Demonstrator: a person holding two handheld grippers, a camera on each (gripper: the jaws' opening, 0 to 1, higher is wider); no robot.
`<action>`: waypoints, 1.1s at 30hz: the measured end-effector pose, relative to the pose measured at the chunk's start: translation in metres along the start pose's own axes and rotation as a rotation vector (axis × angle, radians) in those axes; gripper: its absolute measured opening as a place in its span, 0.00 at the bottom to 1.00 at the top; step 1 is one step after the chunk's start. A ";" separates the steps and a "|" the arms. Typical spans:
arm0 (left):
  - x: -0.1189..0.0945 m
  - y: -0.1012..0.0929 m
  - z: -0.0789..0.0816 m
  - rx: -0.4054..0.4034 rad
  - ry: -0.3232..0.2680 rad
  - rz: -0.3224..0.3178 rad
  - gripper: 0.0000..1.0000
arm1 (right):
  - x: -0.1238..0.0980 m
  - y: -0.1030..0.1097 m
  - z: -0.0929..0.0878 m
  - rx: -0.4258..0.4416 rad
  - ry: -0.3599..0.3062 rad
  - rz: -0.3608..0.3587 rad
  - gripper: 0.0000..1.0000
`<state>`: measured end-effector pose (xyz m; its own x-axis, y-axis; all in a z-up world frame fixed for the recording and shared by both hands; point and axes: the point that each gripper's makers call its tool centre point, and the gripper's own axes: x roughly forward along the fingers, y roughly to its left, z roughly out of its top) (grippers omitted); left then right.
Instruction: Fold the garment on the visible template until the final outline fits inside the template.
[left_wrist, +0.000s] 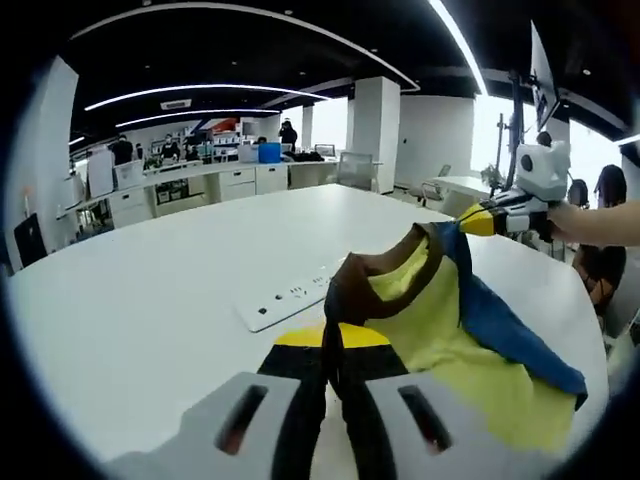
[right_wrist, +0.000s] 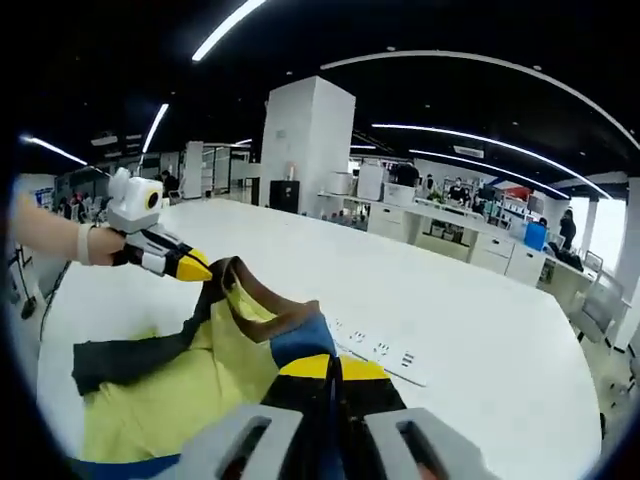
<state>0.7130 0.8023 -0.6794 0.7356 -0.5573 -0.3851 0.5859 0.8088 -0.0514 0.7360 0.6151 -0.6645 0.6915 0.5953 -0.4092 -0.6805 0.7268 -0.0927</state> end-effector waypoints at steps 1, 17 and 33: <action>0.004 0.003 -0.003 0.000 0.006 0.011 0.00 | 0.005 -0.001 -0.004 0.000 0.012 0.001 0.00; 0.022 0.007 -0.033 -0.064 0.066 0.036 0.00 | 0.040 -0.012 -0.039 -0.003 0.097 -0.036 0.00; 0.016 -0.013 -0.026 -0.051 0.053 -0.021 0.56 | 0.031 -0.002 -0.041 0.049 0.056 -0.017 0.75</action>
<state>0.7086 0.7881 -0.7086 0.7035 -0.5644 -0.4319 0.5818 0.8064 -0.1062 0.7490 0.6182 -0.7142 0.6874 0.5633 -0.4584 -0.6550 0.7536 -0.0562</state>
